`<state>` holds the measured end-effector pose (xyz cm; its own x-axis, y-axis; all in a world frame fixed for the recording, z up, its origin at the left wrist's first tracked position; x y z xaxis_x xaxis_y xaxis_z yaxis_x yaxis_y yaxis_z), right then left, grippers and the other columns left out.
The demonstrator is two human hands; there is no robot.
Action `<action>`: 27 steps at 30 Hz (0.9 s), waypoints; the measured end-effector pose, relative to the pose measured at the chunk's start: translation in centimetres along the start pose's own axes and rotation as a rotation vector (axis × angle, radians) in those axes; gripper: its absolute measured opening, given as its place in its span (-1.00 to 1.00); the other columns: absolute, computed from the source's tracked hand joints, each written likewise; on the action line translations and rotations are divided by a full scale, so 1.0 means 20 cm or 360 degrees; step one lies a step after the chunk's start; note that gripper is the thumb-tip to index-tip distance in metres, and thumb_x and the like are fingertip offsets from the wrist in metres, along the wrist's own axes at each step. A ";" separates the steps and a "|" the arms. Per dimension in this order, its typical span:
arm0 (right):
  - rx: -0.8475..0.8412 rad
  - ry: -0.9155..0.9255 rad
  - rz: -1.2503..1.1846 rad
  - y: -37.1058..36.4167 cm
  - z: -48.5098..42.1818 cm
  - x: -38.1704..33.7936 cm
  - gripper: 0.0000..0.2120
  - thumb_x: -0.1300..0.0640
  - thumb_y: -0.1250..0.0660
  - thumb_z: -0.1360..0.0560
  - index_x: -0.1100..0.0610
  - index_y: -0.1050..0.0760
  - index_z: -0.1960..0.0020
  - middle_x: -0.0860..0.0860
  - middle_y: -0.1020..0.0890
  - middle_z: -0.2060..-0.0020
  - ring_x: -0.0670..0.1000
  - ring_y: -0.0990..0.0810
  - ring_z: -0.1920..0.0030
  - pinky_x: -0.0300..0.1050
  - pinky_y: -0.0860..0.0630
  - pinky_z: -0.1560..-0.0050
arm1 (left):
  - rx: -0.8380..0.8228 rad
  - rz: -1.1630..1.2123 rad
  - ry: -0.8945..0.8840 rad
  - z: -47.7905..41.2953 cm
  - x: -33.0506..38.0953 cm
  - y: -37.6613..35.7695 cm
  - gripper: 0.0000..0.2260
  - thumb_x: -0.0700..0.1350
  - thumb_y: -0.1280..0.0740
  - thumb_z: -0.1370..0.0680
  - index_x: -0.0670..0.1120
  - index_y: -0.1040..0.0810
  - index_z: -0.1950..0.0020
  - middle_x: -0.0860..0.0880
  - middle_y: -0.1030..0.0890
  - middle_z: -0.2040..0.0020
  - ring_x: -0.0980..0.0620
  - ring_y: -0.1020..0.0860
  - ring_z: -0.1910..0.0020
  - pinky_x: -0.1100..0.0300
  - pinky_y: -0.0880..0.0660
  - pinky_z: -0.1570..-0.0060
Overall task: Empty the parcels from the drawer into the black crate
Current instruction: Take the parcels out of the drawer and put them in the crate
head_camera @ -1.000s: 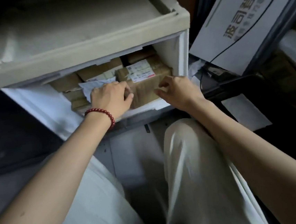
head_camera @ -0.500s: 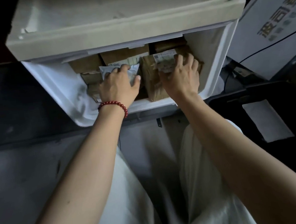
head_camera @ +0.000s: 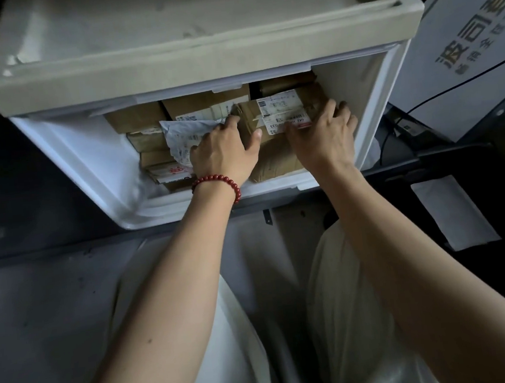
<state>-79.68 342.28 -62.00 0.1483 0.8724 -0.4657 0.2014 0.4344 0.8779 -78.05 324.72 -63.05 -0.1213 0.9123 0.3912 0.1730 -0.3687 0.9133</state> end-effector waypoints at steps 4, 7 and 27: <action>-0.0046 -0.0037 -0.0016 -0.01 0.00 0.01 -0.21 -0.25 -0.26 -0.50 0.24 -0.10 -0.48 0.26 -0.22 -0.44 0.24 -0.14 -0.45 -0.01 -0.11 -0.40 | -0.0013 0.0030 0.0019 -0.01 0.00 -0.02 -0.52 0.23 -0.11 -0.59 -0.02 -0.35 -0.40 -0.09 -0.58 -0.18 -0.13 -0.54 -0.15 0.07 -0.42 0.10; -0.0049 -0.0045 0.0013 0.00 0.00 0.02 -0.18 -0.30 -0.28 -0.46 0.24 -0.14 -0.46 0.25 -0.30 -0.38 0.23 -0.16 -0.42 0.00 -0.11 -0.37 | -0.0008 0.0066 0.0028 -0.01 0.00 -0.03 -0.52 0.23 -0.12 -0.59 -0.03 -0.37 -0.38 -0.09 -0.58 -0.16 -0.12 -0.54 -0.13 0.14 -0.35 0.16; -0.0206 -0.0062 -0.0621 0.01 0.05 0.04 -0.07 -0.18 -0.60 -0.21 0.26 -0.20 -0.31 0.20 -0.38 -0.31 0.18 -0.38 -0.32 -0.02 -0.34 -0.35 | 0.0008 0.0634 0.0324 0.01 -0.08 -0.04 -0.50 0.19 -0.24 -0.56 -0.08 -0.33 -0.37 -0.06 -0.54 -0.19 -0.05 -0.54 -0.10 0.22 -0.38 0.19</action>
<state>-78.48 342.86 -62.42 0.1219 0.6289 -0.7679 0.1269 0.7575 0.6404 -77.75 323.62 -64.43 -0.2342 0.6452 0.7272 0.2497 -0.6830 0.6864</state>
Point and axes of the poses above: each hand's wrist, its own z-axis away from the middle knuckle, its own y-axis out of the back of the hand, x = y × z, the point moved 8 cm from there along -z, towards the middle knuckle
